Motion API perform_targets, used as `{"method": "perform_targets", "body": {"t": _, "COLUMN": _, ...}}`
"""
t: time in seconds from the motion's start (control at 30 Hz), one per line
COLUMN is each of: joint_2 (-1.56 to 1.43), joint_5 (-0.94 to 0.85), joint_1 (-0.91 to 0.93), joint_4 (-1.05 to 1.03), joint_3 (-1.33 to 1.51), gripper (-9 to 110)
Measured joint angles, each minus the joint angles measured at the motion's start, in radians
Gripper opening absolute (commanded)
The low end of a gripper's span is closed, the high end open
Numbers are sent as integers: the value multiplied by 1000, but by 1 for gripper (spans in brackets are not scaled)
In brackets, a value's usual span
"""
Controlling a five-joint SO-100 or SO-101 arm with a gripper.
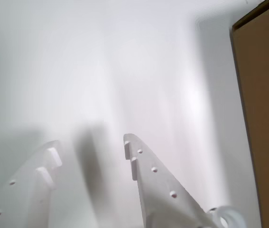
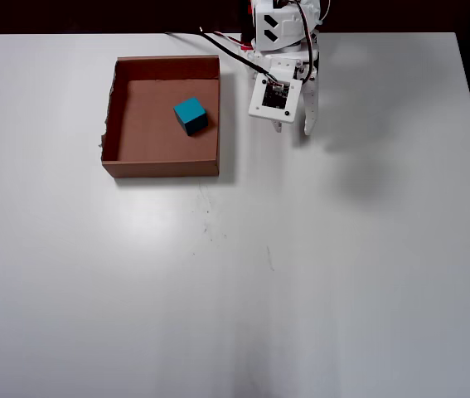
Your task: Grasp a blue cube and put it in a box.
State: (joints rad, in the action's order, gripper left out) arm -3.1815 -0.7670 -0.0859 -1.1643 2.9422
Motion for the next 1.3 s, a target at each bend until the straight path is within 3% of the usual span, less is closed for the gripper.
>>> {"method": "perform_targets", "body": {"t": 1.3, "joint_2": 8, "joint_5": 29, "joint_1": -9, "joint_4": 37, "joint_3": 35, "gripper": 17}}
